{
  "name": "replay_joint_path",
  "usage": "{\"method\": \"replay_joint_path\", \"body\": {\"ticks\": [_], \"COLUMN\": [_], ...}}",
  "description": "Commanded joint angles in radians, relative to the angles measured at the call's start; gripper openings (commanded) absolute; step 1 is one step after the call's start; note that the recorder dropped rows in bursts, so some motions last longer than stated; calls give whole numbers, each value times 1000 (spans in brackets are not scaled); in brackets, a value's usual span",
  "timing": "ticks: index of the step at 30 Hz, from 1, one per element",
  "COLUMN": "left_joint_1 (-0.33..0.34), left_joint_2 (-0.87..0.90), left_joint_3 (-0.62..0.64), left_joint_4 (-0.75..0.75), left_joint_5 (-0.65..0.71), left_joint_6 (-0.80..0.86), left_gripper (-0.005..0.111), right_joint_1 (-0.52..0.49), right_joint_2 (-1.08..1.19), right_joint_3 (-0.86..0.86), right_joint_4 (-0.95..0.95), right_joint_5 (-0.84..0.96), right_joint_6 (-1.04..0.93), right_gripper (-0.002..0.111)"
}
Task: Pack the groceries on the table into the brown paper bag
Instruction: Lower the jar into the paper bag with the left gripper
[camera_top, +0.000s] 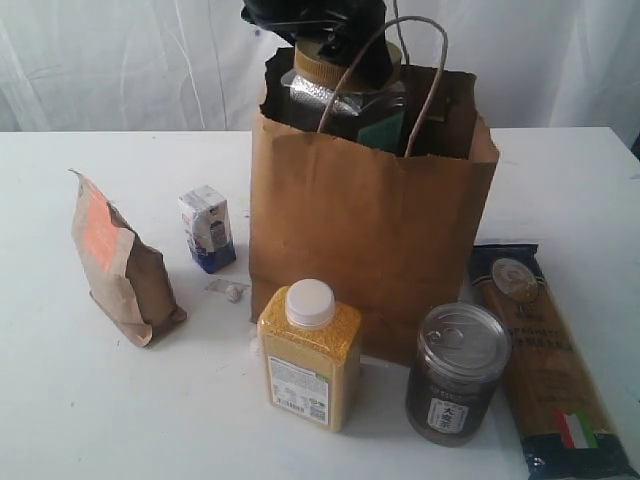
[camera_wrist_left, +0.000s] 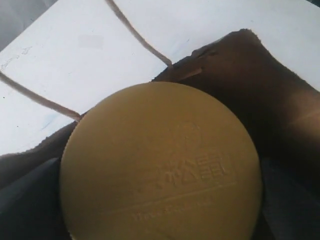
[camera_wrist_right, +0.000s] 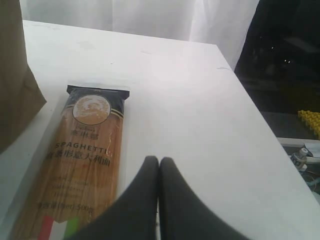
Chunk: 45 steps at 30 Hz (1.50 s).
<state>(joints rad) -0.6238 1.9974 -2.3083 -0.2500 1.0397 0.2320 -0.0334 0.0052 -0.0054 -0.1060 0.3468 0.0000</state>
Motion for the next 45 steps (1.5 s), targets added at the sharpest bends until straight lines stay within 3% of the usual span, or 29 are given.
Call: {"method": "replay_joint_path", "body": {"ticks": [1,17,25,28,31,33,35,45], "left_joint_1": [-4,-4,-4,-4,-4,-4,-4,-4], "left_joint_2": [-10,-10,-10,-10,-10,-10,-10,-10], "left_joint_3": [35,211,216,216,216,216,216,214], "left_joint_4": [-50,-55,-18,10,24,26,26,26], "left_joint_5": [-68,-106,-75,-54,-45,-45,-52,-103], "left_joint_6": [36,57,52,52,52,45,27,13], "left_gripper": [0,0,2,15,41,67,79,81], "right_joint_1": [3,3,3,3,3,3,3,3], "right_joint_2": [-5,-5,-5,-5,-5,-5,-5,-5], "right_joint_3": [5,5,5,5,5,5,5,5], "right_joint_4": [2,2,2,2,2,2,2,2], "right_joint_5": [-3,-3,-3,-3,-3,-3,-3,-3], "right_joint_6": [5,5,5,5,5,5,5,5], "right_gripper": [0,0,0,0,0,0,0,0]}}
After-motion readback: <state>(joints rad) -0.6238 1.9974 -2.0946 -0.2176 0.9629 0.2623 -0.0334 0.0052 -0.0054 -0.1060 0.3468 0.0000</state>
